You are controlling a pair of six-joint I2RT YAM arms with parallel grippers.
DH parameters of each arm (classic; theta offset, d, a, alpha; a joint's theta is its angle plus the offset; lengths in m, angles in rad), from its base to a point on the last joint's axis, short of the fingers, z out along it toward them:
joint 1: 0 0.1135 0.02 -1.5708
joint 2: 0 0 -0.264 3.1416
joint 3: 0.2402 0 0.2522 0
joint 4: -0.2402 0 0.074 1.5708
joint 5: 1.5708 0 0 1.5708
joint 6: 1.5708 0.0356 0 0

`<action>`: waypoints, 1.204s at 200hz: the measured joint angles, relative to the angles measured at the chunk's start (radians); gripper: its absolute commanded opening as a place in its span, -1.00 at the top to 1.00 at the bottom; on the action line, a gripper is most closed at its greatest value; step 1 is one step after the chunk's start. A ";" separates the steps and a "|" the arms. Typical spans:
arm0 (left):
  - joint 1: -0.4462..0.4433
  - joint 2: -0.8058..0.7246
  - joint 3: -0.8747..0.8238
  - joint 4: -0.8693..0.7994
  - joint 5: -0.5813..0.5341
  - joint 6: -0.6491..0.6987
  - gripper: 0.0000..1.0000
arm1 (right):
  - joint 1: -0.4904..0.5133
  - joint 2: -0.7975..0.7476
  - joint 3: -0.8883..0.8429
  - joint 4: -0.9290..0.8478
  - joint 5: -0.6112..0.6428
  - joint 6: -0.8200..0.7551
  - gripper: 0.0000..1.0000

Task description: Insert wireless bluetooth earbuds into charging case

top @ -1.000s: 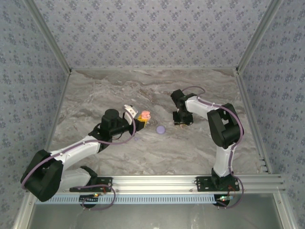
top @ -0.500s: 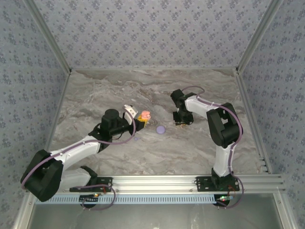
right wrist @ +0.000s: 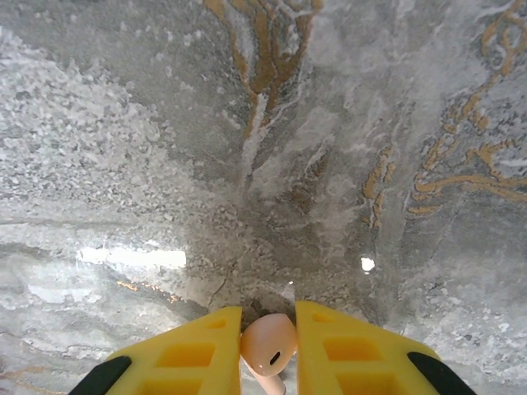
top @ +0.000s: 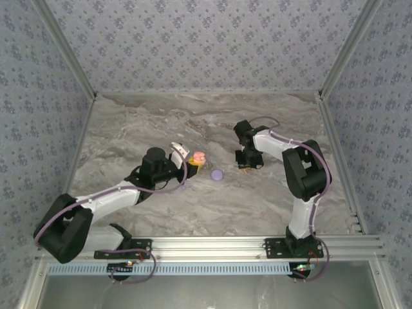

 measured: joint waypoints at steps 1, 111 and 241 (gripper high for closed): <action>0.000 0.002 0.000 0.001 0.000 -0.002 0.67 | -0.001 -0.001 -0.002 0.002 -0.001 0.000 0.60; -0.047 0.225 0.034 0.234 -0.080 -0.111 0.67 | -0.046 -0.195 -0.146 0.232 -0.293 0.000 0.61; -0.065 0.272 0.062 0.335 -0.059 -0.140 0.67 | -0.009 -0.395 -0.135 0.373 -0.544 -0.008 0.59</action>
